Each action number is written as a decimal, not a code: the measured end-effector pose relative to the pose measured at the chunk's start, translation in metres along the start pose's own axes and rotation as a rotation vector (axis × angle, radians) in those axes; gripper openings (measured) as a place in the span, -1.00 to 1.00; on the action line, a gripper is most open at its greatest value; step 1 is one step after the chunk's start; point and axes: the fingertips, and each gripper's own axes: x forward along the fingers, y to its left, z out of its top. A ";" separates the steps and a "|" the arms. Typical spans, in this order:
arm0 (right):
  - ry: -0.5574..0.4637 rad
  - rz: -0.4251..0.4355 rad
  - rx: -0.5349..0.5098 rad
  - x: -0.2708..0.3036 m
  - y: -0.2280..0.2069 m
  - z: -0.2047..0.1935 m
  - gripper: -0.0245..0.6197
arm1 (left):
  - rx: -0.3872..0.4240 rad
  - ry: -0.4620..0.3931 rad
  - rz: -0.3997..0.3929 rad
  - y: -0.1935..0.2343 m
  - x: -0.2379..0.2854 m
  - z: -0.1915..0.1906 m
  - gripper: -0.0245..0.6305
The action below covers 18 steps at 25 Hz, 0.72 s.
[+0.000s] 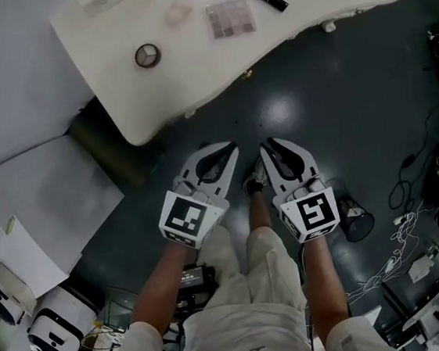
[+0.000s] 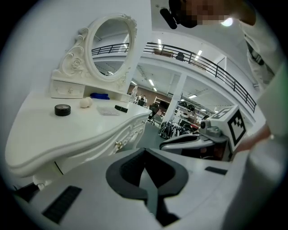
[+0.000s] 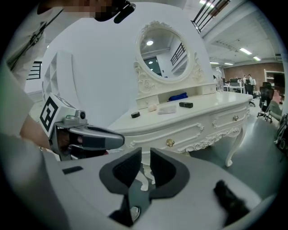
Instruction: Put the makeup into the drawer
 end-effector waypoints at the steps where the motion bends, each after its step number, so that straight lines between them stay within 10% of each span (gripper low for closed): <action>1: -0.001 -0.008 0.001 0.004 -0.004 -0.002 -0.73 | 0.001 -0.005 -0.001 0.002 0.003 -0.002 -0.90; 18: -0.032 -0.024 -0.031 0.069 -0.043 -0.020 -0.55 | 0.040 -0.045 0.045 0.027 0.033 -0.020 -0.89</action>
